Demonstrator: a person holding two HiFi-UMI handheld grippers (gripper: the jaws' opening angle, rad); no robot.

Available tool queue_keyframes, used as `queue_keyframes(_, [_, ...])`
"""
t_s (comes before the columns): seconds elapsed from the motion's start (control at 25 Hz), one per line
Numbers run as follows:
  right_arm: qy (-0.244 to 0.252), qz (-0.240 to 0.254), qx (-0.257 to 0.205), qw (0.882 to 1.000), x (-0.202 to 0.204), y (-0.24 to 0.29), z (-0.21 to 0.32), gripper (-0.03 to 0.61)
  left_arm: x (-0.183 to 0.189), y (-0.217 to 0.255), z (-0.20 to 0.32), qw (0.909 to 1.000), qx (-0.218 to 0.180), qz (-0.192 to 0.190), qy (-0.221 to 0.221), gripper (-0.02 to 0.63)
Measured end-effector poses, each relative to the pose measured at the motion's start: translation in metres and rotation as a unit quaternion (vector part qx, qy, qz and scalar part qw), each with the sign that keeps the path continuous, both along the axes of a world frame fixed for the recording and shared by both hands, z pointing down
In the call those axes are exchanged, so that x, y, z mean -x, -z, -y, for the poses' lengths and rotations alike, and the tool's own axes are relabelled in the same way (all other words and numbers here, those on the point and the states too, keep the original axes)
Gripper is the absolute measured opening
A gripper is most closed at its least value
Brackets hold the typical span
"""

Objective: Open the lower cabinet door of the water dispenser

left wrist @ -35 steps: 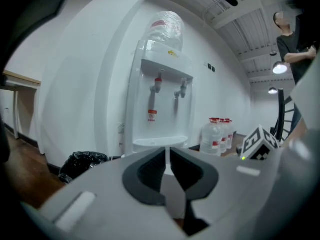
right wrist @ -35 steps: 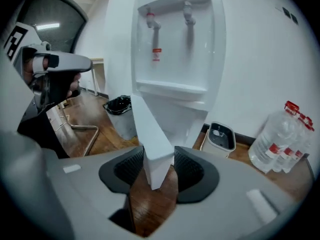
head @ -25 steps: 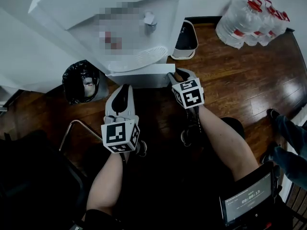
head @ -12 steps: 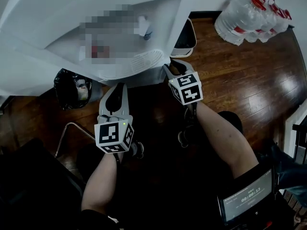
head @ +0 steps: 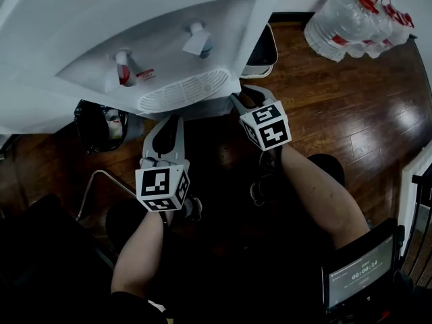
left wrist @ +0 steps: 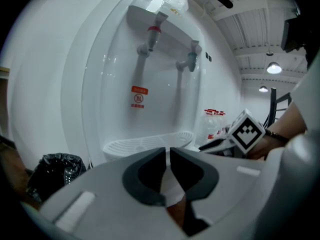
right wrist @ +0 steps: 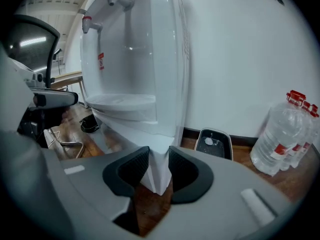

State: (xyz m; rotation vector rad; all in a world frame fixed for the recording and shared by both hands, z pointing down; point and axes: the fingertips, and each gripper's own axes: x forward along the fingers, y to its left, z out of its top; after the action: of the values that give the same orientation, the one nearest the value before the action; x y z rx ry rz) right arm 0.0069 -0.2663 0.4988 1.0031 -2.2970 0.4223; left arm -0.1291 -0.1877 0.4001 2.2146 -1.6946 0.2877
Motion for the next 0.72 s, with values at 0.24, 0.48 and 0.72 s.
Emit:
queue_keyframes(0.24, [0.03, -0.06, 0.011, 0.998, 0.0, -0.026, -0.027, 0.166, 0.005, 0.005, 0.002, 0.9992, 0.001, -0.034, 0.021, 0.048])
queue_keyframes(0.48, [0.048, -0.129, 0.016, 0.99, 0.006, -0.064, -0.007, 0.169, -0.005, 0.0, 0.0, 0.9994, -0.005, -0.034, 0.002, 0.044])
queue_keyframes(0.72, [-0.005, -0.075, -0.02, 0.997, 0.01, -0.044, 0.022, 0.11, 0.002, 0.006, -0.001, 0.9992, -0.008, -0.04, 0.006, 0.038])
